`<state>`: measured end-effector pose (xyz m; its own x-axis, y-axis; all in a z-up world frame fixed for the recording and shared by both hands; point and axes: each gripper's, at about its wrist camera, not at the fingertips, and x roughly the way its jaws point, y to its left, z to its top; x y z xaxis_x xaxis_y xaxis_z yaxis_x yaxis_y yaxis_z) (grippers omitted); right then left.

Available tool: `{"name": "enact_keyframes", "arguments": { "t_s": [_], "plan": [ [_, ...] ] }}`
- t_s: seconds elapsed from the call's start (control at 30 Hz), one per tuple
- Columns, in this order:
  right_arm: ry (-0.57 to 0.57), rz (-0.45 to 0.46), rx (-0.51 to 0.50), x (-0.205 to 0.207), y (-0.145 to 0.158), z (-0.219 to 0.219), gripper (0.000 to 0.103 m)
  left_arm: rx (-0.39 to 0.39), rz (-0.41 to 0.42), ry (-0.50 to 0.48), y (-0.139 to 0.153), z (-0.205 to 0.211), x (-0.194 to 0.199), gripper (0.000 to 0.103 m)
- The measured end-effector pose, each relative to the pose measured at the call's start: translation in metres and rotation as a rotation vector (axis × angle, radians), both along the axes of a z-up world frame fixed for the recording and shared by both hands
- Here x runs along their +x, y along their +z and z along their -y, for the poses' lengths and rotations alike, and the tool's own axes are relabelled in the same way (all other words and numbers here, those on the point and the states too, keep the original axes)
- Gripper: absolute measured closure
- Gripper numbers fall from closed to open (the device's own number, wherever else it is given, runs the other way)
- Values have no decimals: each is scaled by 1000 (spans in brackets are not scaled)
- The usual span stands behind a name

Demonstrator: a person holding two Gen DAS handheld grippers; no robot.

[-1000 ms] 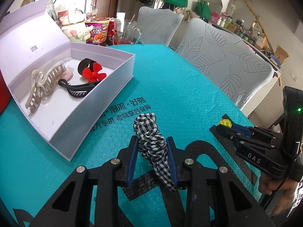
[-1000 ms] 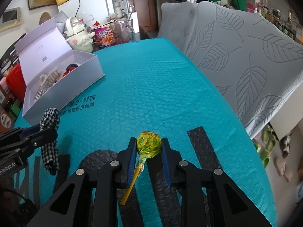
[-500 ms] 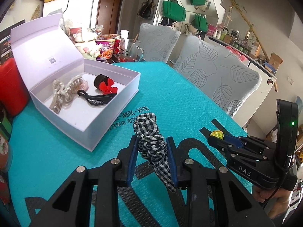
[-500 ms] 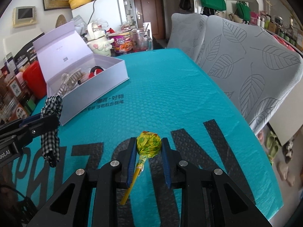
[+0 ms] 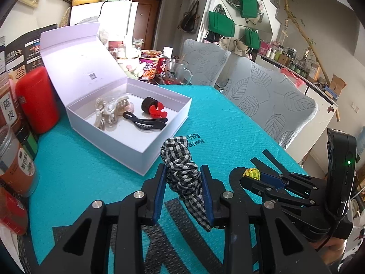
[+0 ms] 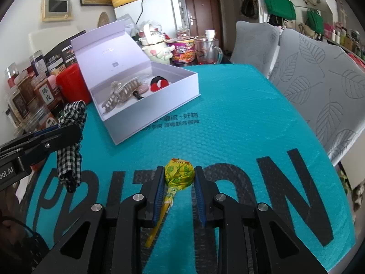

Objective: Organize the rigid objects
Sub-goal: 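Carry the scrunchie and lollipop over the white box with both grippers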

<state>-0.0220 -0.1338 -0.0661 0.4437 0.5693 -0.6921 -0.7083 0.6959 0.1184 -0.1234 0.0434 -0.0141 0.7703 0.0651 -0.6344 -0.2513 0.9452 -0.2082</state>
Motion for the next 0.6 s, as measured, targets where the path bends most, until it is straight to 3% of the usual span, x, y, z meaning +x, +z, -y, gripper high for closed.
{"name": "enact_keyframes", "arguments": {
  "t_s": [0.6],
  "plan": [
    [202,-18,17,-27,14,-67,78,18,35,113,17,-47,-26,74]
  ]
}}
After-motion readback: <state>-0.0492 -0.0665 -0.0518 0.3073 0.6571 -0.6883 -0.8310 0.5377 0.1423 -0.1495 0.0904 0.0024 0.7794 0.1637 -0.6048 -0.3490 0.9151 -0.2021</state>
